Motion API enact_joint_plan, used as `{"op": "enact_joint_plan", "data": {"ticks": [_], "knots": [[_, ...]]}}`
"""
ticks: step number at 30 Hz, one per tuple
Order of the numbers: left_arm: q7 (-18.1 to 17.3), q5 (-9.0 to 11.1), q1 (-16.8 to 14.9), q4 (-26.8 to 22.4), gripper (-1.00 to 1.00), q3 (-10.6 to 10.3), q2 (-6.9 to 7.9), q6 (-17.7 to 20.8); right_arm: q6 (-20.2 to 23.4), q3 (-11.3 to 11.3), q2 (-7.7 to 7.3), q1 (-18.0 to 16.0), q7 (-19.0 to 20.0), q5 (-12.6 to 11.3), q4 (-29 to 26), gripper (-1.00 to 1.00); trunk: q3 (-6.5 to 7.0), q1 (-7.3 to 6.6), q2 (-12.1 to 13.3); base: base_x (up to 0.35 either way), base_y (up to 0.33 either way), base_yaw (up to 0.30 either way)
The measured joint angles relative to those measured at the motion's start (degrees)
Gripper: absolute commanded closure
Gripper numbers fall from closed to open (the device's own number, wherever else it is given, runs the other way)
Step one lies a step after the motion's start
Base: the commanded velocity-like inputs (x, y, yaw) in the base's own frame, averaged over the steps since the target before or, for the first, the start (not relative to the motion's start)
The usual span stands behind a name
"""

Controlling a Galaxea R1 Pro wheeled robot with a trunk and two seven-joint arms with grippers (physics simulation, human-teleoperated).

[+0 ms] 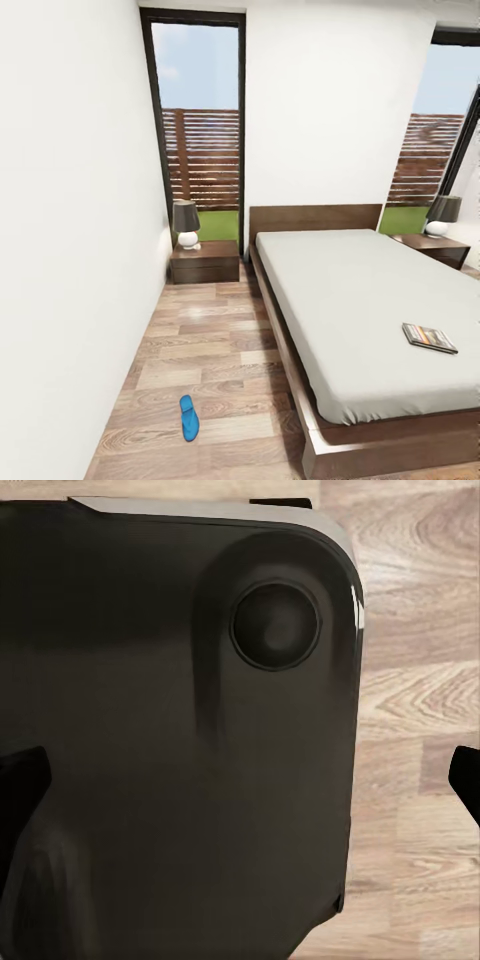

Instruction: In the bedroom, move the book from the bed onto either nightstand, and place the two sandals side by side next to the bed.

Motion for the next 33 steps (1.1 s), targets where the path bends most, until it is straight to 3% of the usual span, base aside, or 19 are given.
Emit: {"op": "enact_joint_plan", "data": {"ticks": [33], "knots": [[0.0,0.0,0.01,-0.01,-1.0,0.01,0.0,-0.03,-0.97,0.0,0.25,0.0,0.0,0.0,-0.03,-1.0,0.0,0.0,0.0,0.0,0.0,-0.012]]}}
